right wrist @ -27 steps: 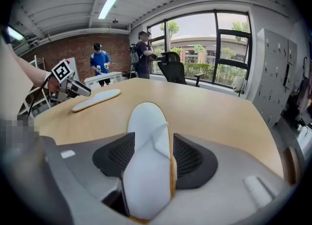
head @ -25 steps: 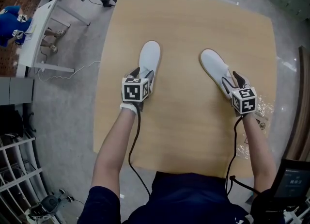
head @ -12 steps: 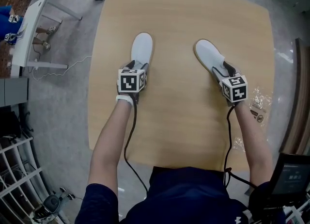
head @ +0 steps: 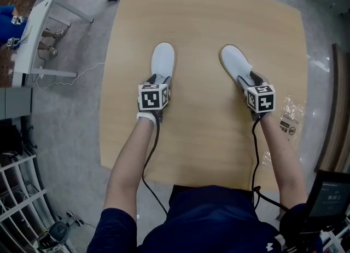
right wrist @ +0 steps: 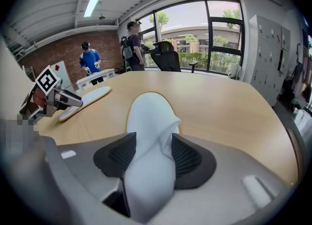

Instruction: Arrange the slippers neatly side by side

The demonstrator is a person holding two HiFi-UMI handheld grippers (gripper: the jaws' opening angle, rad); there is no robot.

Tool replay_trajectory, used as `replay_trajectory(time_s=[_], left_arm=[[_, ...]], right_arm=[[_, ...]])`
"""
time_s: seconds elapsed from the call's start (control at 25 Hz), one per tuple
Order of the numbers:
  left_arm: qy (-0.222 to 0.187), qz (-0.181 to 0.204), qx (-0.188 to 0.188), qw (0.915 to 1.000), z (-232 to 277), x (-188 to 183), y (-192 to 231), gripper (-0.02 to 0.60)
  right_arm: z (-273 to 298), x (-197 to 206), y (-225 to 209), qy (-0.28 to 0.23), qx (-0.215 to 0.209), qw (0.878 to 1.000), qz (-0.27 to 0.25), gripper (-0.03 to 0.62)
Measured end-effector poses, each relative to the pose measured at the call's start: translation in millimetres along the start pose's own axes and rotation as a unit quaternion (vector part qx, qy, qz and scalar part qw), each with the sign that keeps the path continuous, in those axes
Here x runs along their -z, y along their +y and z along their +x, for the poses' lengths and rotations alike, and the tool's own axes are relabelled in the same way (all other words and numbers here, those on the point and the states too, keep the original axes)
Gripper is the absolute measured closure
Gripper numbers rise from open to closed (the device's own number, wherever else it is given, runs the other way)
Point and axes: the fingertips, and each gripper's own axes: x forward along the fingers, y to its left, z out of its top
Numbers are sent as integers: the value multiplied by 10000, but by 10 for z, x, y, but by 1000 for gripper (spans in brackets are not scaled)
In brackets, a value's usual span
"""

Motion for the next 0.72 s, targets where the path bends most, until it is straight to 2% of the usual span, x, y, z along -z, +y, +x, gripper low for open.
replay_trajectory(time_s=[0.36, 0.6, 0.72], left_arm=[[30, -130, 108, 9999, -243, 430, -337, 340], [69, -418, 208, 9989, -438, 691, -562, 351], [57, -598, 215, 9980, -484, 814, -667, 378]], right_arm=[[-163, 222, 110, 98, 210, 9971, 728, 381], [-286, 365, 321, 127, 307, 9921, 1212, 396], [-352, 454, 436, 135, 383, 9891, 1416, 402]])
